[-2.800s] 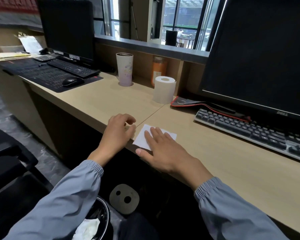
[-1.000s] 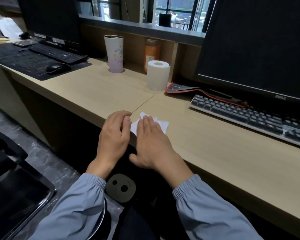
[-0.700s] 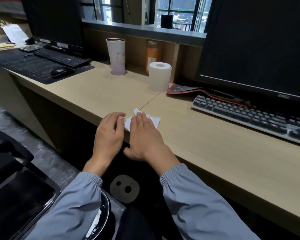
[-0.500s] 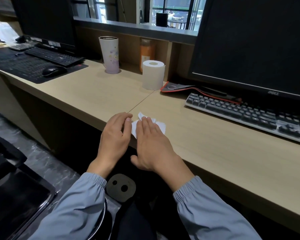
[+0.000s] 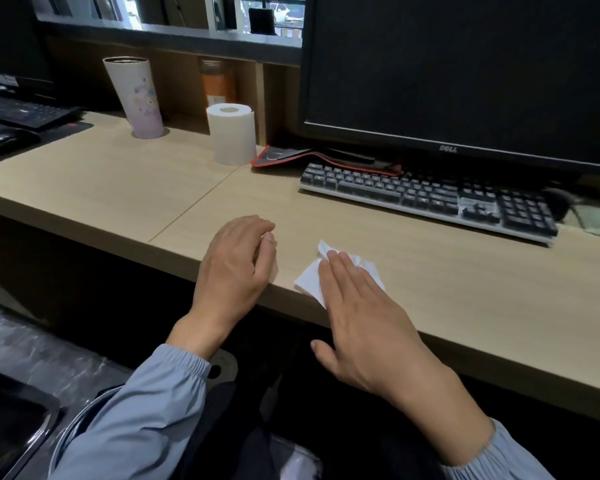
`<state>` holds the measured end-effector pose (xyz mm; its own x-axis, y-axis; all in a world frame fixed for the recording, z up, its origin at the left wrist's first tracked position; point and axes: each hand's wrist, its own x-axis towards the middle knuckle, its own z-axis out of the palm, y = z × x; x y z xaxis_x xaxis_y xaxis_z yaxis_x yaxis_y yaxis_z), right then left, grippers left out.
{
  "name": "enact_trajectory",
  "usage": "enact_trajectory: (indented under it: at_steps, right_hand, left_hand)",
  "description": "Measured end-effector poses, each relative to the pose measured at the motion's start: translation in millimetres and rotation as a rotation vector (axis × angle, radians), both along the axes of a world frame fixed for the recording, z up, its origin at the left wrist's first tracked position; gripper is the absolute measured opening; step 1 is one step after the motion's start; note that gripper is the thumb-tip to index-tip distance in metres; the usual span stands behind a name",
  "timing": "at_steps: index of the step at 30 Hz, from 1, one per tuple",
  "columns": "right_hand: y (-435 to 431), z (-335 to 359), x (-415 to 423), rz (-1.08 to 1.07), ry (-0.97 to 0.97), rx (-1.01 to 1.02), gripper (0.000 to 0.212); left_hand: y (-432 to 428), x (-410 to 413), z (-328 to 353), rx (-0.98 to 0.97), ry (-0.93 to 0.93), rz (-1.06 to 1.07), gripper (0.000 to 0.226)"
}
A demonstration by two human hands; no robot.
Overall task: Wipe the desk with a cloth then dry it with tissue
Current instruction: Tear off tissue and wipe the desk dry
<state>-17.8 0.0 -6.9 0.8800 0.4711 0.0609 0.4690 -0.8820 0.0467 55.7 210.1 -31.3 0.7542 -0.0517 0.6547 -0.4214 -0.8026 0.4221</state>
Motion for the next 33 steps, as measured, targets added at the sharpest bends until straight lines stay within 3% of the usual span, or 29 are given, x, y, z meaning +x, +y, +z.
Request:
enact_trajectory:
  at_steps: [9,23,27,33]
  right_hand:
    - [-72,-8,-35,-0.172,-0.118,-0.076,0.096]
    - [-27,2,-6,-0.107,-0.034,-0.101,0.1]
    - [-66,-7,-29,-0.135,-0.087,-0.072,0.098]
    - [-160,-8,-73,-0.347,-0.127,-0.156,0.097]
  left_hand:
    - [-51,-5,6,0.156,-0.005,-0.137,0.025]
    - [-54,-12,-7,0.287,-0.139,-0.119,0.025]
    - [-54,-14,-6,0.293,-0.109,-0.121,0.03]
    - [-57,-14,0,0.271,-0.02,-0.179,0.031]
